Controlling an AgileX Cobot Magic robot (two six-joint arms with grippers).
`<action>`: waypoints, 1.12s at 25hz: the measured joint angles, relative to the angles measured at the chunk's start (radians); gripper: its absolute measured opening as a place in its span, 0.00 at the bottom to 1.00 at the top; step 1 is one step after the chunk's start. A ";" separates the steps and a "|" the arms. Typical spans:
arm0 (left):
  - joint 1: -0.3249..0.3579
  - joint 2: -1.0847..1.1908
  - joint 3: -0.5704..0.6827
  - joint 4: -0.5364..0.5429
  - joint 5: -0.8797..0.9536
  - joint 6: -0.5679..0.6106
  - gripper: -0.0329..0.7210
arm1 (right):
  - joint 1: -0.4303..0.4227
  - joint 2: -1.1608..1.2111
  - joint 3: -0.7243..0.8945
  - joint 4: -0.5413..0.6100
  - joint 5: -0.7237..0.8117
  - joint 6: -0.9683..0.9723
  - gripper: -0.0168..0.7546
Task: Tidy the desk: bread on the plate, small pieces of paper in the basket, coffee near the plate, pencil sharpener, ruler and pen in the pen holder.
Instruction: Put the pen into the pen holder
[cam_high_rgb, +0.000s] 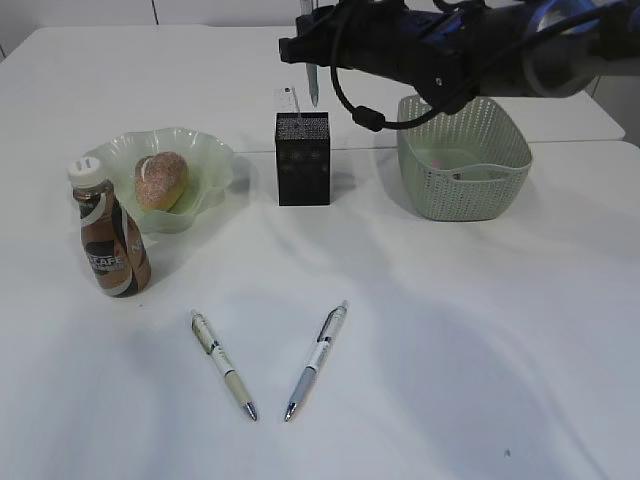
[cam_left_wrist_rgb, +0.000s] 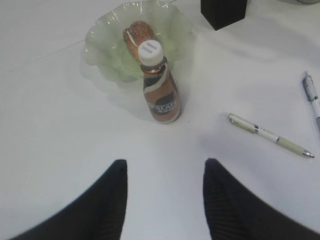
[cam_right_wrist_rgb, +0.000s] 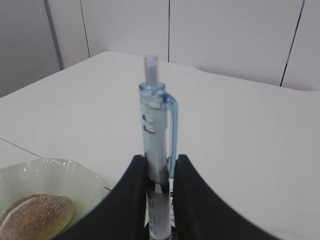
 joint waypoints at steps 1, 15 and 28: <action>0.000 0.000 0.000 0.000 0.000 0.000 0.50 | -0.002 0.020 0.000 -0.001 -0.033 0.000 0.19; 0.000 0.000 0.000 0.000 -0.001 0.000 0.50 | -0.038 0.145 -0.057 -0.002 -0.131 0.000 0.19; 0.000 0.000 0.000 0.000 -0.004 0.000 0.50 | -0.041 0.221 -0.076 -0.002 -0.156 0.014 0.19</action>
